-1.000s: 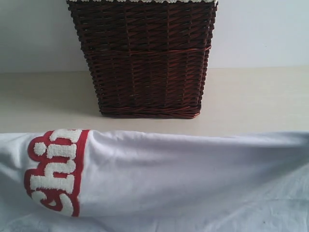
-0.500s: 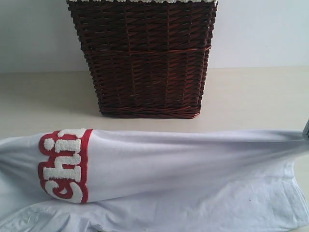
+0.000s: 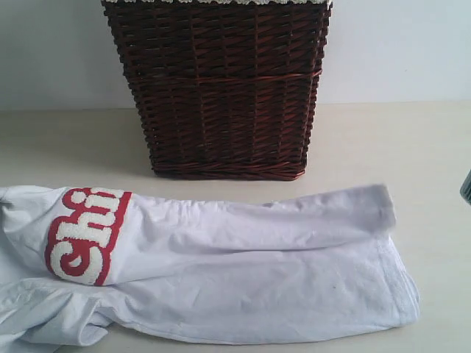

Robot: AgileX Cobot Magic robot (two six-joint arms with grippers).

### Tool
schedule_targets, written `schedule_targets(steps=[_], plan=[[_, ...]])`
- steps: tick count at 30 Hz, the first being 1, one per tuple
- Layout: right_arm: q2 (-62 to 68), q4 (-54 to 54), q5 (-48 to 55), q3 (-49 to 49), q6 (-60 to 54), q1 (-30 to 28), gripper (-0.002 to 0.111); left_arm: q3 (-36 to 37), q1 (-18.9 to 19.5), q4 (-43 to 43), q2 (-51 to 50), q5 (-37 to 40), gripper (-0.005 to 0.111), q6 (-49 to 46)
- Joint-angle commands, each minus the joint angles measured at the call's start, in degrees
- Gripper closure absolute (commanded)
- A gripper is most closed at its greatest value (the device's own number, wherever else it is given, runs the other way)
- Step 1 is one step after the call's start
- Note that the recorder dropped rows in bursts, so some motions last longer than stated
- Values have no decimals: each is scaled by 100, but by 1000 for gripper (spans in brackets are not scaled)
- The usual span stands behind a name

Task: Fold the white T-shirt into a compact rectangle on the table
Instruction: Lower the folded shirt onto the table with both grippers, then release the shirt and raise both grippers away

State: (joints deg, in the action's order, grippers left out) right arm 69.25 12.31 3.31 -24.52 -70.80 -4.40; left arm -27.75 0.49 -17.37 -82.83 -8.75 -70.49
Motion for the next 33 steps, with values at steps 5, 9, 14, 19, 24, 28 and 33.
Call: schedule_targets(steps=[5,9,14,19,24,28,33], plan=[[13,-42,-160,24,43,-25,66,-55,10,-81,-115,-38,42,38],[13,-42,-171,24,53,-25,66,-55,10,-81,-115,-561,27,38],[-345,-19,-415,24,53,-25,66,-70,10,228,207,-1141,28,38],[-1556,99,-1583,13,562,-25,66,-158,10,878,1211,-1771,56,843],[-2959,748,-1171,13,3127,-25,66,-171,10,549,2483,-1325,102,3662],[-4039,680,313,13,3476,-37,66,-171,10,549,3309,-328,106,4855],[-5092,473,1766,252,2816,-46,65,-171,10,549,4010,1592,106,4882]])
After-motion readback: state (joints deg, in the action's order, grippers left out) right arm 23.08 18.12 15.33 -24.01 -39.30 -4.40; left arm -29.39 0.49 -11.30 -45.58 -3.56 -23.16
